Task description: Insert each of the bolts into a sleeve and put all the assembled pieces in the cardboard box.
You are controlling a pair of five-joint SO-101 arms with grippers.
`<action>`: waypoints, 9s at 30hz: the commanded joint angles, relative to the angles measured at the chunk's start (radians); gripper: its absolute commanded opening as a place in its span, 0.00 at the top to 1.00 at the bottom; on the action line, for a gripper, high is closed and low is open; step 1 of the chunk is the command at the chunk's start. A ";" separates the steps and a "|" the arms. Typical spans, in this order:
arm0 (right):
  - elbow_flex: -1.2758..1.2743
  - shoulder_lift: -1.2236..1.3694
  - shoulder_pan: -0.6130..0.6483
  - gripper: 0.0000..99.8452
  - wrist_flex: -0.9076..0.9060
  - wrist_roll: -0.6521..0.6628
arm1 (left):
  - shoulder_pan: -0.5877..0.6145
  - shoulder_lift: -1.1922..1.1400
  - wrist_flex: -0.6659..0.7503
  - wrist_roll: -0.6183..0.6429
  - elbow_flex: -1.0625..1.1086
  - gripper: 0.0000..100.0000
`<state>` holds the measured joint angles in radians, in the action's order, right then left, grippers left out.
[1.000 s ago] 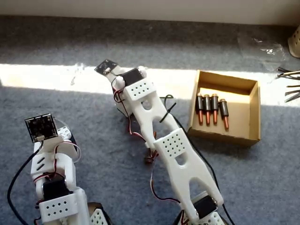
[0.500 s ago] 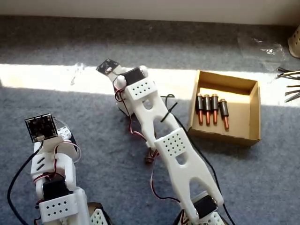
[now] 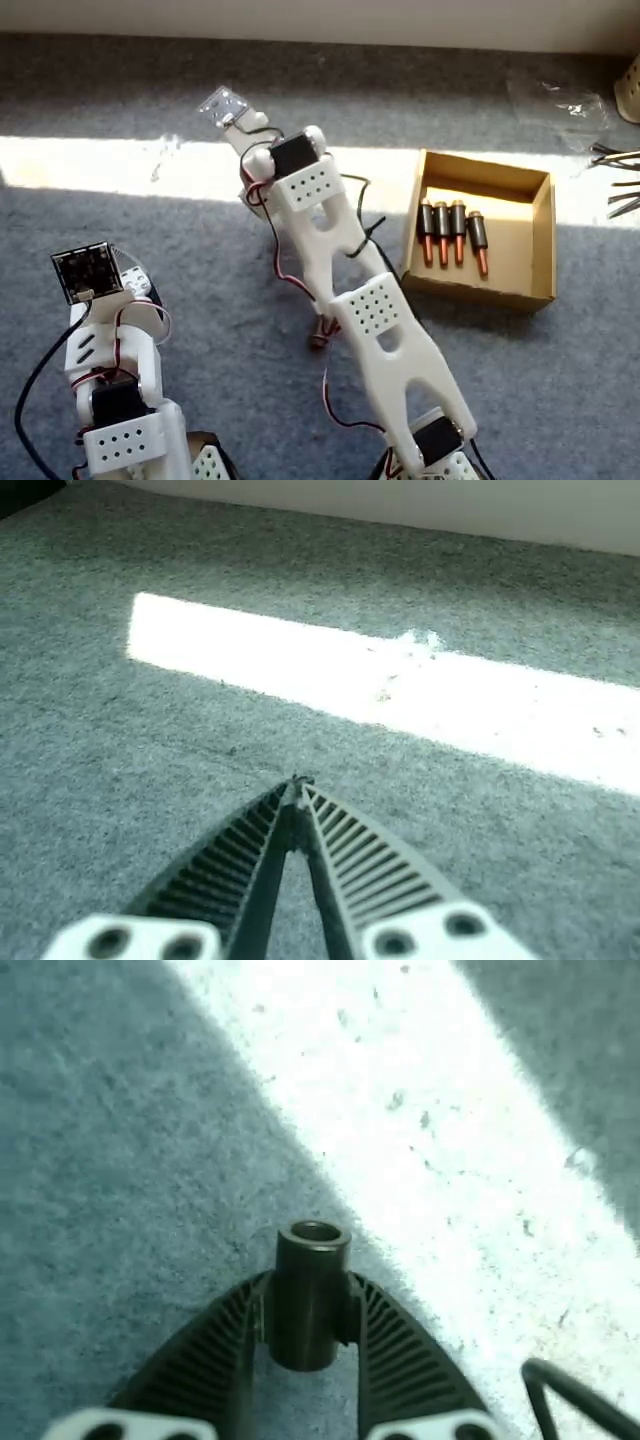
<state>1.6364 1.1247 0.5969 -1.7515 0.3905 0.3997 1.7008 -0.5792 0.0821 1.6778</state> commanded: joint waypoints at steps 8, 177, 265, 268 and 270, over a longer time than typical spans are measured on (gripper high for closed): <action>-0.364 -0.530 -0.005 1.00 -0.013 0.005 | -0.070 0.013 0.017 -0.003 0.024 0.99; -3.091 -2.962 -0.381 1.00 0.756 -0.250 | -1.001 -1.975 -0.629 0.371 -1.349 0.99; -3.091 -2.962 -0.378 1.00 0.759 -0.250 | -0.535 -2.045 -1.103 -1.407 -1.830 1.00; -3.091 -2.962 -0.378 1.00 0.759 -0.250 | -0.512 -2.135 -1.100 -1.593 -1.840 1.00; -3.092 -2.962 -0.378 1.00 0.759 -0.250 | -0.493 -2.190 -1.094 -1.648 -1.873 1.00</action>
<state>-1.4691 -1.8274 0.2271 -1.0211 0.1450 -0.1312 -0.4304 -1.6809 -1.3387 -0.1143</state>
